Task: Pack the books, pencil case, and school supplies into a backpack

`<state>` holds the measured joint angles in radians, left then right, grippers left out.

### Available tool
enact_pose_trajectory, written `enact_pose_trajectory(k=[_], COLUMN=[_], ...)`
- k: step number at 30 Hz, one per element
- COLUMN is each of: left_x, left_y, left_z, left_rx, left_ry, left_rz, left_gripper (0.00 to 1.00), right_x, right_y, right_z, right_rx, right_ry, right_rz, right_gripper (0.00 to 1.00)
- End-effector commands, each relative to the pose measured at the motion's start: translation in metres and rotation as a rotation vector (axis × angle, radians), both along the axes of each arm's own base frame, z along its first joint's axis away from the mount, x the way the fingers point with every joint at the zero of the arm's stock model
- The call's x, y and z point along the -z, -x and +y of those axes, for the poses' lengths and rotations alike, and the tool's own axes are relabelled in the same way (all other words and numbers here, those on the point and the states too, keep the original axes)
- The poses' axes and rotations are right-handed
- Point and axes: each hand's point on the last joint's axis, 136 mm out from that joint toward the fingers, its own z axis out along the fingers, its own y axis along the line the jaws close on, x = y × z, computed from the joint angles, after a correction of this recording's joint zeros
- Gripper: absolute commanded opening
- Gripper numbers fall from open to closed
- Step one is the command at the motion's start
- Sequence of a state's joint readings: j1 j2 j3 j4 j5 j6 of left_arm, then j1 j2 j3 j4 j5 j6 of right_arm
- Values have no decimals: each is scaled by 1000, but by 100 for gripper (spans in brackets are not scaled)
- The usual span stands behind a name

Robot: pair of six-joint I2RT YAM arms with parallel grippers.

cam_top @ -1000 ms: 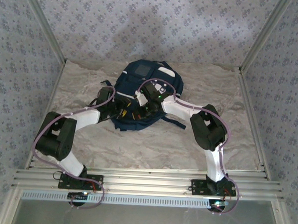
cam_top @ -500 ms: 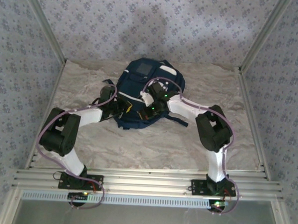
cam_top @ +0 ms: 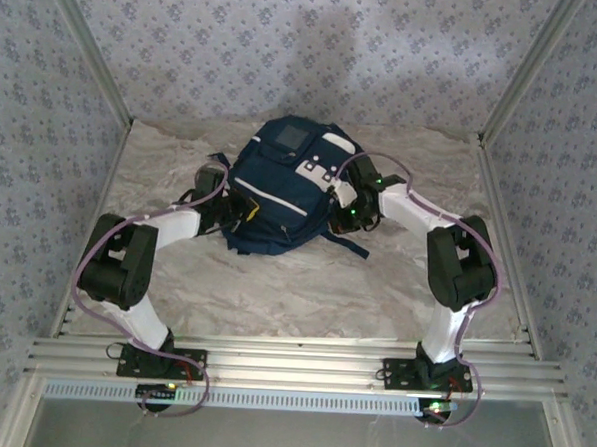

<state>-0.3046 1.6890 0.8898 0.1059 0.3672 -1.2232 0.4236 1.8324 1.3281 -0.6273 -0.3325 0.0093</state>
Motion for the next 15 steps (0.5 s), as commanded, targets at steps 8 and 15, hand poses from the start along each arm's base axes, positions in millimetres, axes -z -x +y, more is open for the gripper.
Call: enact_pose_trajectory(k=[8,15], left_x=[-19,-22], left_y=[2,2], left_z=[-1,-1], left_rx=[20,9], left_ry=[-14,-3], left_rz=[-25,-36], left_gripper=[13,5], right_x=[-19,-13], right_y=[17,27], right_z=[60,105], right_rx=[-134,-128], right_ry=[-91,-79], right_rz=[-117,-198], right_gripper=[33,48])
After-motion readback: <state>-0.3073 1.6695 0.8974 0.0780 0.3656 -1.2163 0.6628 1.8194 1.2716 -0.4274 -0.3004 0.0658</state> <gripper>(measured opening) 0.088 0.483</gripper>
